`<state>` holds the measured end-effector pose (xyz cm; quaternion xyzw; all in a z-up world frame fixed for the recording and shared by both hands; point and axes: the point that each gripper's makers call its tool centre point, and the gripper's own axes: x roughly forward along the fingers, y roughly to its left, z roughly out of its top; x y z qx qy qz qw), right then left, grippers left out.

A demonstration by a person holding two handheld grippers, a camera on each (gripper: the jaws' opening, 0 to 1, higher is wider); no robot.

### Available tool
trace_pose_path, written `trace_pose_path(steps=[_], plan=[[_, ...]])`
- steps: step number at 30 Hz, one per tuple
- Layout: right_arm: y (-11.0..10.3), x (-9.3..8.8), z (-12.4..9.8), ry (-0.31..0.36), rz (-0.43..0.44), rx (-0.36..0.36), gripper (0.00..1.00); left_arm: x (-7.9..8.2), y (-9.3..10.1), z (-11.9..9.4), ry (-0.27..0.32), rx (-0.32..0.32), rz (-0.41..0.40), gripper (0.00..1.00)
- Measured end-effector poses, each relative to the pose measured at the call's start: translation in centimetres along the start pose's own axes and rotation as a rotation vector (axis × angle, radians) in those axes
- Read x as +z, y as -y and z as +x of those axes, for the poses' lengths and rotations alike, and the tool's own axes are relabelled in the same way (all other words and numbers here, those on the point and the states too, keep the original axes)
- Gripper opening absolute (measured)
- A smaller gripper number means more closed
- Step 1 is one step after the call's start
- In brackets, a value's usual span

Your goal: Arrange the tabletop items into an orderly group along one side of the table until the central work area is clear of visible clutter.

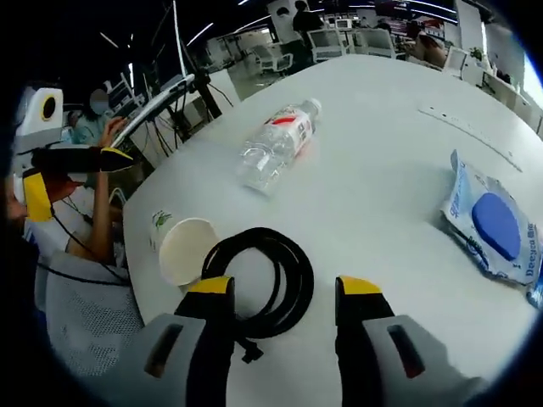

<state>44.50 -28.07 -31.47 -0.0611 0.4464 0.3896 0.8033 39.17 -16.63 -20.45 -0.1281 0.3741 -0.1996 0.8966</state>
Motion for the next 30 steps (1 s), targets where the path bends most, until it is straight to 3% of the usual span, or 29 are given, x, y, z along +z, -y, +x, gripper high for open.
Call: trace_pose_path(steps=[10,16,25,30], plan=[[0.5,-0.3,1.4,-0.06,-0.083,-0.076,0.4,-0.5,-0.5,-0.4,0.009,-0.005,-0.013,0.85],[0.6,-1.3,2.2,-0.1,-0.103,-0.1,0.26,-0.8,-0.8,-0.6,0.009,-0.003,-0.022,0.85],[1.1,-1.3,1.9,-0.097,-0.139,-0.162,0.16,-1.1,-1.0,-0.6,0.007,-0.001,-0.029,0.84],[1.5,-1.2,1.7,-0.083,-0.116,-0.189,0.11,-1.5,-0.6,-0.5,-0.003,-0.008,-0.025,0.84]])
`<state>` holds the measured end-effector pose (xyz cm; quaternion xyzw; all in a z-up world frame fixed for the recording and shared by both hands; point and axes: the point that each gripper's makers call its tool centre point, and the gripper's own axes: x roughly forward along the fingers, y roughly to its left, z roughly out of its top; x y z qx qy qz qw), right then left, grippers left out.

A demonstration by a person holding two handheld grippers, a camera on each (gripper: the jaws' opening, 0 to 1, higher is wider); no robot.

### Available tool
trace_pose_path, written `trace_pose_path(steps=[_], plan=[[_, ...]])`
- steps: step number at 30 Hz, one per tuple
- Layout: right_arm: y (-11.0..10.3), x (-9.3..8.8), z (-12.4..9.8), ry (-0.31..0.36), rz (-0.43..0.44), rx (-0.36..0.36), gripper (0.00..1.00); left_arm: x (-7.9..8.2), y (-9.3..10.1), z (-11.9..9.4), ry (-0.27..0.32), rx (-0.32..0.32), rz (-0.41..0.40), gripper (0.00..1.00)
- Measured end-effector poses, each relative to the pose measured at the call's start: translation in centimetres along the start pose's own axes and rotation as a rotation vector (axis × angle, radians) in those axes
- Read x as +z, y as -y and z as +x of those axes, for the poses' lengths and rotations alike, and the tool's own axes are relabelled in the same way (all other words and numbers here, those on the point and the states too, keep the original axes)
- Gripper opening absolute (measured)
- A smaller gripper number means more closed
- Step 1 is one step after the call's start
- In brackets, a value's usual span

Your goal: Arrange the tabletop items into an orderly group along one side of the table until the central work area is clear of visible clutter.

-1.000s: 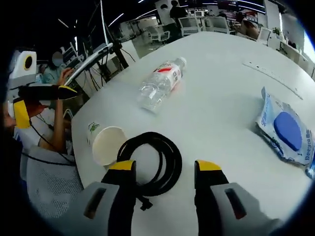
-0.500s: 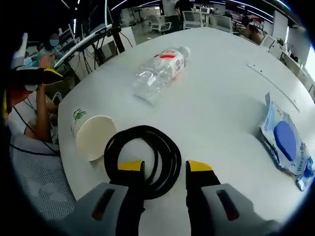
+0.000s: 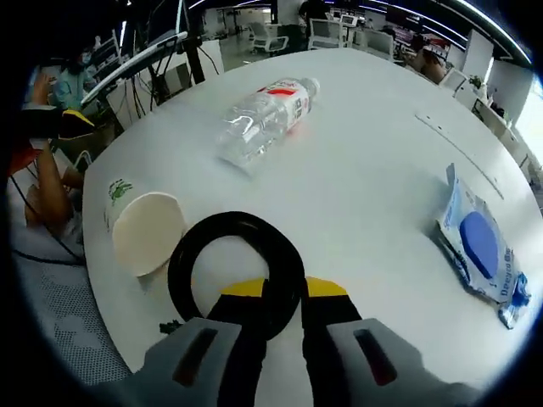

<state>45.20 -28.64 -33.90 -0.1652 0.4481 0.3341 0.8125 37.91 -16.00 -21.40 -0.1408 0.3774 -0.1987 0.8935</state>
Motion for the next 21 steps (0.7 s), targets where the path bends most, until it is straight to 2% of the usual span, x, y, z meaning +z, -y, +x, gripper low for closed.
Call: trace_pose_path(steps=[4,21], plan=[[0.05,-0.07,-0.2,0.014,0.053,0.012,0.05,-0.35,0.05,0.06,-0.009,0.001,0.004,0.84],[0.06,-0.07,-0.52,0.038,0.083,0.039,0.03,-0.57,0.31,0.41,-0.02,-0.003,0.017,0.82]])
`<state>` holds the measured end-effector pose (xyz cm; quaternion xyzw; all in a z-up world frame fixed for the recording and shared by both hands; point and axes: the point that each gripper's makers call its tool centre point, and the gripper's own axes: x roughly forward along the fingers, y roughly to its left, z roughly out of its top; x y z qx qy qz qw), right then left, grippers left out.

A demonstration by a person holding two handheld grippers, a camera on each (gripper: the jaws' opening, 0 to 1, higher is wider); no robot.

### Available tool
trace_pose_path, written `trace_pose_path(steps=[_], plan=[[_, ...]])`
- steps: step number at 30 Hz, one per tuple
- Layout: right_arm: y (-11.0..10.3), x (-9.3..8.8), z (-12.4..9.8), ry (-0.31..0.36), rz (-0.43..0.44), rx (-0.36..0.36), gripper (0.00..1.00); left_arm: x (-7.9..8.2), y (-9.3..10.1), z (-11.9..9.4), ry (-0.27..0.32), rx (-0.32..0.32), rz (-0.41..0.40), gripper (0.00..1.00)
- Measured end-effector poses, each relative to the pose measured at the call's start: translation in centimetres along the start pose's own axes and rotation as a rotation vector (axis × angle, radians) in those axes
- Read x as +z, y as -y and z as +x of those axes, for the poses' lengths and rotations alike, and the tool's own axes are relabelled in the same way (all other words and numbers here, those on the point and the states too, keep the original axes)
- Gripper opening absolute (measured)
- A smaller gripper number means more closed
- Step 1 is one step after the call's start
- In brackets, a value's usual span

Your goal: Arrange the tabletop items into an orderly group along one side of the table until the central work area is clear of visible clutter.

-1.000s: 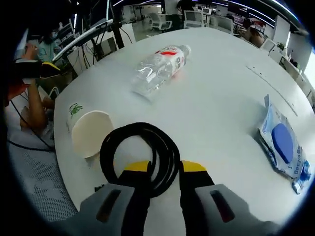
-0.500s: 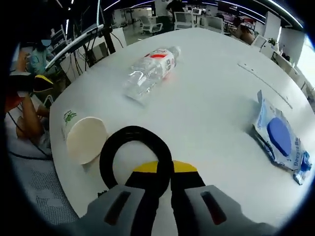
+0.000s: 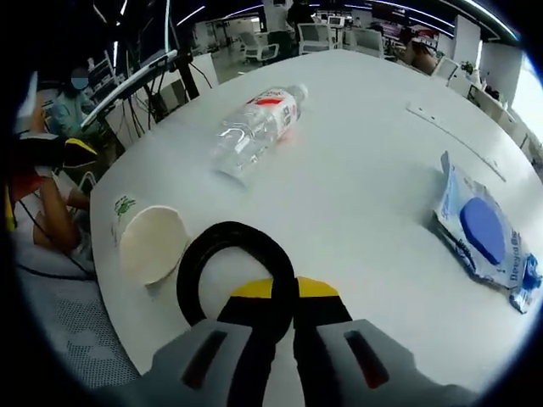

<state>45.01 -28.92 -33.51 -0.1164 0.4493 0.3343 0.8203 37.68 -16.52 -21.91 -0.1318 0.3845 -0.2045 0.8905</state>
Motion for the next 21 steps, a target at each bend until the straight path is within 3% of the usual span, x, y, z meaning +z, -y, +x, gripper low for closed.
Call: trace_pose_path(steps=[21], plan=[[0.5,0.7,-1.7,0.044,0.02,0.034,0.02,0.8,1.8,1.7,-0.015,-0.022,0.041,0.81]])
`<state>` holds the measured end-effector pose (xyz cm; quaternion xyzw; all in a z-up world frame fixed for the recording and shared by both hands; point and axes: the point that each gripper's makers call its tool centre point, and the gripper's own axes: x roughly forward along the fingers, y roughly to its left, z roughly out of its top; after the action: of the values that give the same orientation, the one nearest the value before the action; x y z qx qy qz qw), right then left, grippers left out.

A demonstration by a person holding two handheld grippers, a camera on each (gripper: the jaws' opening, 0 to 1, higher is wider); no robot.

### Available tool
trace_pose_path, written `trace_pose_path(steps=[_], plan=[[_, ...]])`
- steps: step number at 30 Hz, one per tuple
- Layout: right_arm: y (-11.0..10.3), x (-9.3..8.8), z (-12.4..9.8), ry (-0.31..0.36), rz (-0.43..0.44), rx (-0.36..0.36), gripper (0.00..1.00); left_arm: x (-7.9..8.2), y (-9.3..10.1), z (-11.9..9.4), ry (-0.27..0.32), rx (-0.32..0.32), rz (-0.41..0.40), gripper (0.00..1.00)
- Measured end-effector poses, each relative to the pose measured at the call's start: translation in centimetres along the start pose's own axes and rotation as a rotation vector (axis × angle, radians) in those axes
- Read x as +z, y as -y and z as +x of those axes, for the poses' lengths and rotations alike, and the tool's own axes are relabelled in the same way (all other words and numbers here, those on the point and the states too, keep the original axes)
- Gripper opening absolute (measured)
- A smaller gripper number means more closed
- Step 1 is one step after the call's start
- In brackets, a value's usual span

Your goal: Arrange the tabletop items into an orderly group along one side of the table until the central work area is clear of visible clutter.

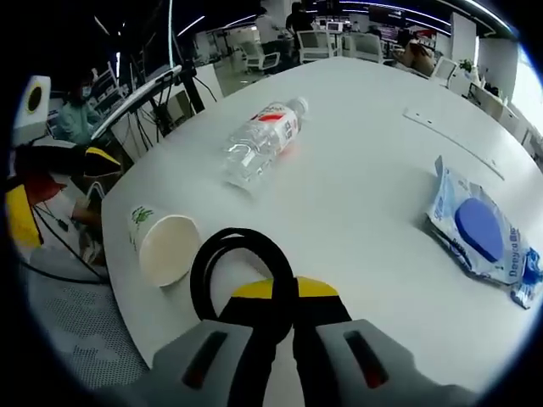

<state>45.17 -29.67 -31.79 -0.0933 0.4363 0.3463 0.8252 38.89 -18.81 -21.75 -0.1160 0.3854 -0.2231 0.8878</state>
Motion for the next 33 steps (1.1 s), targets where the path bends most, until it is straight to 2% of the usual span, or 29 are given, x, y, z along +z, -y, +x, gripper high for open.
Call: trace_pose_path(steps=[9,19,33], plan=[[-0.2,0.4,-1.2,0.021,0.007,0.002,0.02,0.5,0.6,0.5,-0.002,-0.015,0.015,0.81],[-0.3,1.6,-3.1,0.072,0.022,0.009,0.02,0.8,1.4,1.1,-0.009,-0.023,0.037,0.79],[1.2,2.6,-5.9,0.135,0.066,-0.007,0.02,2.2,3.4,2.1,-0.005,-0.049,0.077,0.77]])
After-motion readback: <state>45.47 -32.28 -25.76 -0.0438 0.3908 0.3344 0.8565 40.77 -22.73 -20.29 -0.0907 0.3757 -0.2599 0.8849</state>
